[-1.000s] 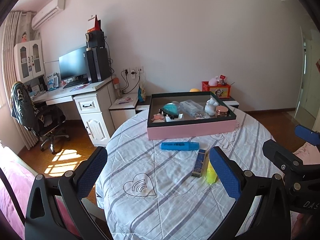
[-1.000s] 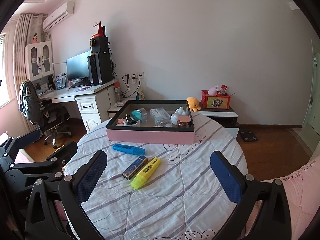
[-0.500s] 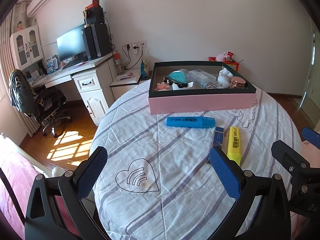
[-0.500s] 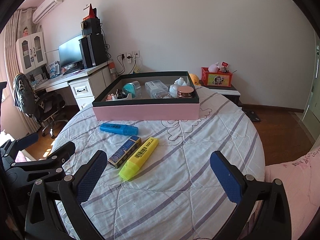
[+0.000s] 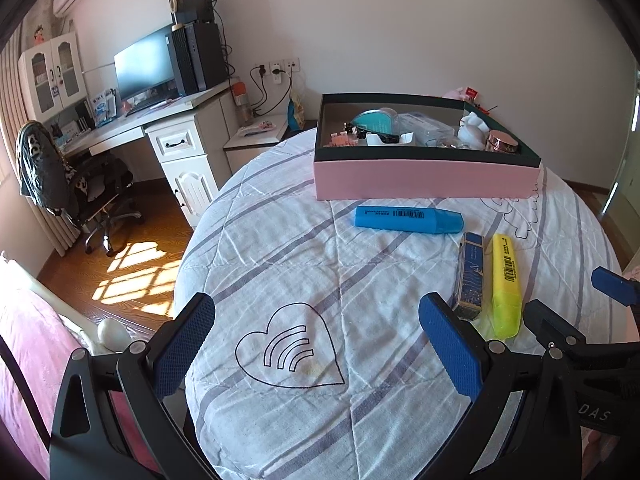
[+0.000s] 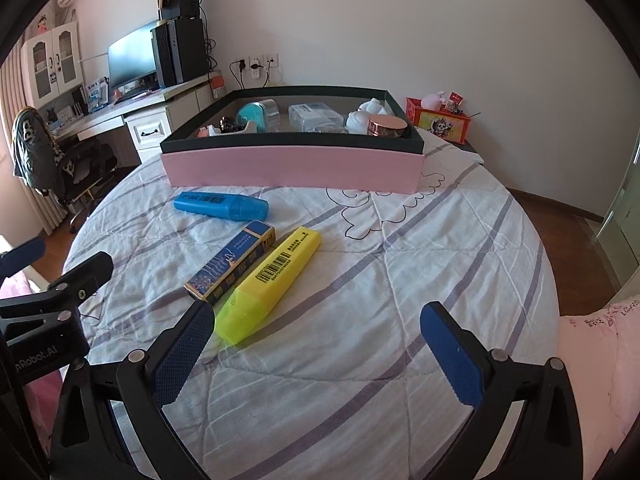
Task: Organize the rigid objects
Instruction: 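Reach down and grasp the yellow highlighter on the quilt with the right tool, then carry the yellow highlighter over the pink box and lower it inside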
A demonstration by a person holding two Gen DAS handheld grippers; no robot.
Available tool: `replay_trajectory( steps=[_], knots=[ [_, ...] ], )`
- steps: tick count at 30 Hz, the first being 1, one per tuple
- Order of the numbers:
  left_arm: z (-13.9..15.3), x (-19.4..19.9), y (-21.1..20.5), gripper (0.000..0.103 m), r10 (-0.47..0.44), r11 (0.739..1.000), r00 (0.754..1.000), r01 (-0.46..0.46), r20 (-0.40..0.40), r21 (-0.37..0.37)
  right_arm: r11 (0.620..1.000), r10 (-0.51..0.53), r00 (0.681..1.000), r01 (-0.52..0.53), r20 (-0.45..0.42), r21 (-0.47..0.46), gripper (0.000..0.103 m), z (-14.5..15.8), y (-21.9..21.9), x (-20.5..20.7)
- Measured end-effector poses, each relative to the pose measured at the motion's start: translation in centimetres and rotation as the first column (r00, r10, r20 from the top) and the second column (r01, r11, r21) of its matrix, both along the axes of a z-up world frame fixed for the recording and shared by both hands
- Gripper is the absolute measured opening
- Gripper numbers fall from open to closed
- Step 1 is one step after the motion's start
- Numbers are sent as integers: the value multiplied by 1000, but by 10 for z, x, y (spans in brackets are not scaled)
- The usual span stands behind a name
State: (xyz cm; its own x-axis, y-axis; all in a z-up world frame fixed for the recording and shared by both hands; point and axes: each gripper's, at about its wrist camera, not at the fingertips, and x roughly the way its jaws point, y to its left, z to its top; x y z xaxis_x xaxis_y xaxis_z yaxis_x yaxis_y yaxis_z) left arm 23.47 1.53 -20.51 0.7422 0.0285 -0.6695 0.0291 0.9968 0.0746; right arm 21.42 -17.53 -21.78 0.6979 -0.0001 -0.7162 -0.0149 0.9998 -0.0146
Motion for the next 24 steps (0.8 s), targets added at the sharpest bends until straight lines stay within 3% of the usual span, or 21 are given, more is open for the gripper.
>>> replay_trajectory(
  steps=[10, 15, 16, 19, 21, 23, 24],
  knots=[
    [-6, 8, -1, 103, 5, 1000, 1000, -4, -12, 7, 999, 37, 995, -40, -96, -22, 103, -19, 9, 43],
    [-8, 12, -2, 103, 6, 1000, 1000, -6, -26, 6, 999, 43, 993, -42, -111, 12, 96, -23, -1, 48],
    [-8, 12, -3, 103, 4, 1000, 1000, -4, -28, 5, 999, 46, 993, -44, -108, 17, 91, -23, -2, 47],
    [-7, 14, -8, 103, -6, 1000, 1000, 6, -29, 7, 998, 57, 993, -58, -101, -9, 56, -22, -8, 48],
    [-5, 14, -12, 103, -18, 1000, 999, 18, -30, 8, 996, 85, 991, -85, -102, 1, 49, -21, -14, 49],
    [-3, 15, -17, 103, -32, 999, 999, 32, -26, 6, 996, 92, 991, -92, -100, -3, 28, -20, -22, 50],
    [-2, 15, -19, 103, -36, 999, 999, 36, -22, 9, 996, 94, 991, -94, -96, 1, 27, -19, -27, 50]
  ],
)
